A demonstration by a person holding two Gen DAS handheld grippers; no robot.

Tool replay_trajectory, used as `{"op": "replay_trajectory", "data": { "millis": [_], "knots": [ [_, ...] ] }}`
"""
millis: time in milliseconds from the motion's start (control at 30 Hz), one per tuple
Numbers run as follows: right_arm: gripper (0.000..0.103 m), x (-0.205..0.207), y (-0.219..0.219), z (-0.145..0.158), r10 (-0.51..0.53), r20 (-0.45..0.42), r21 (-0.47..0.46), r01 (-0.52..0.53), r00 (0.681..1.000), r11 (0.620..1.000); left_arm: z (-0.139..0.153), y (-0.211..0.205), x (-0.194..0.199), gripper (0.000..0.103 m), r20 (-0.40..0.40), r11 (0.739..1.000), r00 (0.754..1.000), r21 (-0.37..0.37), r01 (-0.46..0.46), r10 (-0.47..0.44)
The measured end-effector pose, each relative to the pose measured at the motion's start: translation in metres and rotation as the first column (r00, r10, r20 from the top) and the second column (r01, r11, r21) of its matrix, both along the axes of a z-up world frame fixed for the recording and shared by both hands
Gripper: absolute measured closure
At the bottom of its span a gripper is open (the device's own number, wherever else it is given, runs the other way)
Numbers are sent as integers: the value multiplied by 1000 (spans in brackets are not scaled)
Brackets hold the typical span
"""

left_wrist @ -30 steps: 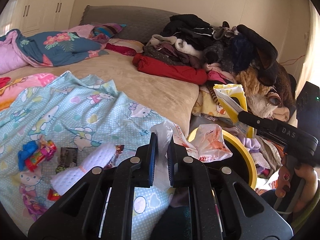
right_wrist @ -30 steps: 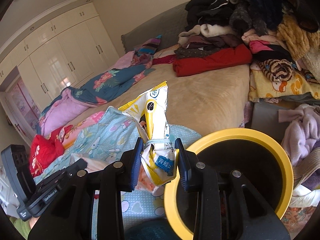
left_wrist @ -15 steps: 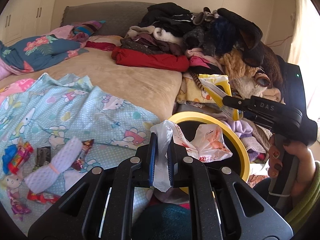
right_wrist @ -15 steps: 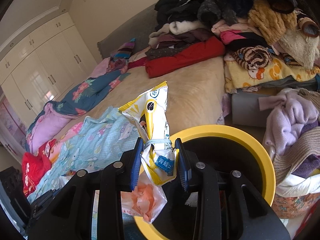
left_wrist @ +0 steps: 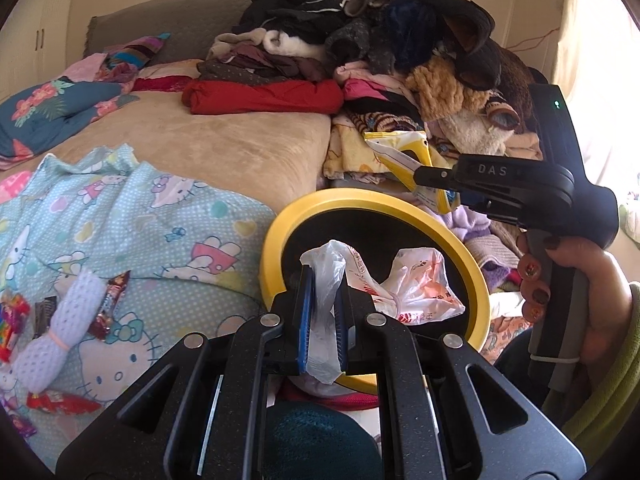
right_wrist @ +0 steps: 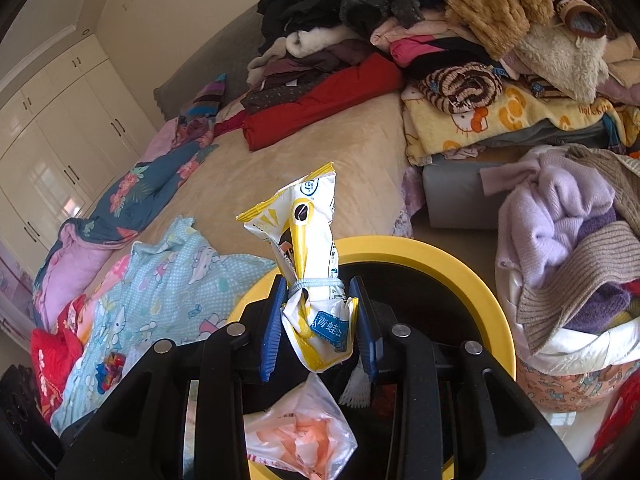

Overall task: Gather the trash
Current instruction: 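Carry both items over the bin and open both grippers to drop them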

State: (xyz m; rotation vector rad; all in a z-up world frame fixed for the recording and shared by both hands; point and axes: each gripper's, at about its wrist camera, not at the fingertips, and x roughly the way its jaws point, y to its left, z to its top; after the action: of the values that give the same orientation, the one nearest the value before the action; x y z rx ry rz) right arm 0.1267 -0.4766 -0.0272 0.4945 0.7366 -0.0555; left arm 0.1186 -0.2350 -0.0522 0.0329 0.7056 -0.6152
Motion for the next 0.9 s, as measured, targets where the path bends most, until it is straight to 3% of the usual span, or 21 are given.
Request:
{"op": "replay_trajectory", "data": {
  "millis": [300,900],
  "knots": [
    [72,4,-16,-16,-32,-49,35,33,998,999,-19,-22,1,97,-26,998,998,33,49,-48],
    [69,11,-26,-30,-37,-101,96,47,994,994,-29,-38,21,96,-48,999,998,16,48,-48]
  ]
}}
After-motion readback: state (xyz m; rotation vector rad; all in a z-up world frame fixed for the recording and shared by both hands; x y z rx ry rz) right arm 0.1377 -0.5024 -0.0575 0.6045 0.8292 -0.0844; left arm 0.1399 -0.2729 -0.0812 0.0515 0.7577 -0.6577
